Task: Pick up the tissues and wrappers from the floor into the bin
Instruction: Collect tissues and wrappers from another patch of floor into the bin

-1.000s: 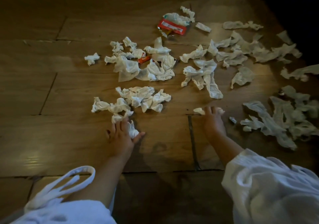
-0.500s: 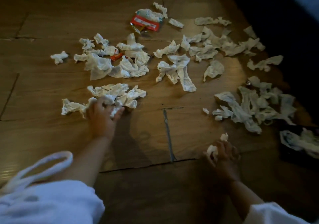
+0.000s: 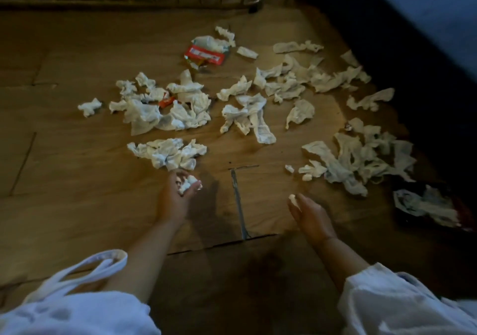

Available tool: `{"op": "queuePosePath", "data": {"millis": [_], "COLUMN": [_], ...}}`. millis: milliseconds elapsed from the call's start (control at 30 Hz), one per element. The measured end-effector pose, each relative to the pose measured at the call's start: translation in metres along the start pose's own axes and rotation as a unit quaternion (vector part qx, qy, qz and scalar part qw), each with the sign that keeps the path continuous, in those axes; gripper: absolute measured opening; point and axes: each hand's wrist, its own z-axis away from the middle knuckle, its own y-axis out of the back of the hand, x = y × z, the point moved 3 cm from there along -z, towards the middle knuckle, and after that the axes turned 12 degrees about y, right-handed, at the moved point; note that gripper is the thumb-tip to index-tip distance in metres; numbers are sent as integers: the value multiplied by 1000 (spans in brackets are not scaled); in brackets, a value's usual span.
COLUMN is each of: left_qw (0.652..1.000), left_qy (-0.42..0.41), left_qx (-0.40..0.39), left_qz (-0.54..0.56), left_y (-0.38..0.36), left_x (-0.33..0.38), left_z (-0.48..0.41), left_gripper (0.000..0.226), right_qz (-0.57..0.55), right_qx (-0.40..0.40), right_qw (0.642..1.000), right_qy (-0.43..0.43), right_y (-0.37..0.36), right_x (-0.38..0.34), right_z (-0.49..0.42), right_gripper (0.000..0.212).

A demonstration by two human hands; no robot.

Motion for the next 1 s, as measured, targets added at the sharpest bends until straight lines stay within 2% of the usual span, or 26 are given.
{"op": "queuePosePath", "data": {"millis": [33, 133, 300, 467, 633, 733, 833, 933, 1000], "left_qw": [1000, 996, 984, 961, 912, 874, 842, 822, 814], "left_qy": [1, 5, -77, -137, -150, -125, -139, -158, -148], "left_qx": [-18, -78, -154, -238, -378, -468, -520, -539, -545], "left_qz": [21, 49, 44, 45, 50, 39, -17, -98, -138], "left_y": [-4, -16, -32, -65, -118, -154, -189, -219, -237], "left_x": [11, 58, 161, 246, 292, 298, 293, 282, 270], "left_z": [8, 37, 104, 175, 256, 304, 352, 397, 419], "left_gripper": [27, 15, 16, 21, 18, 15, 20, 28, 31], "right_qz": [-50, -144, -233, -256, -215, -201, -234, -305, -313], "right_qx": [54, 184, 334, 393, 465, 492, 504, 512, 513], "right_qw": [997, 972, 913, 883, 857, 839, 807, 753, 735], "right_qy": [-2, -10, -28, -25, -48, -113, -198, -279, -314], "right_y": [12, 54, 142, 233, 303, 323, 327, 325, 324], "right_x": [-9, -30, -68, -80, -56, -28, 3, 24, 33], "right_z": [0, 2, 30, 81, 147, 194, 242, 284, 306], "right_gripper": [14, 24, 31, 29, 38, 41, 40, 35, 29]}}
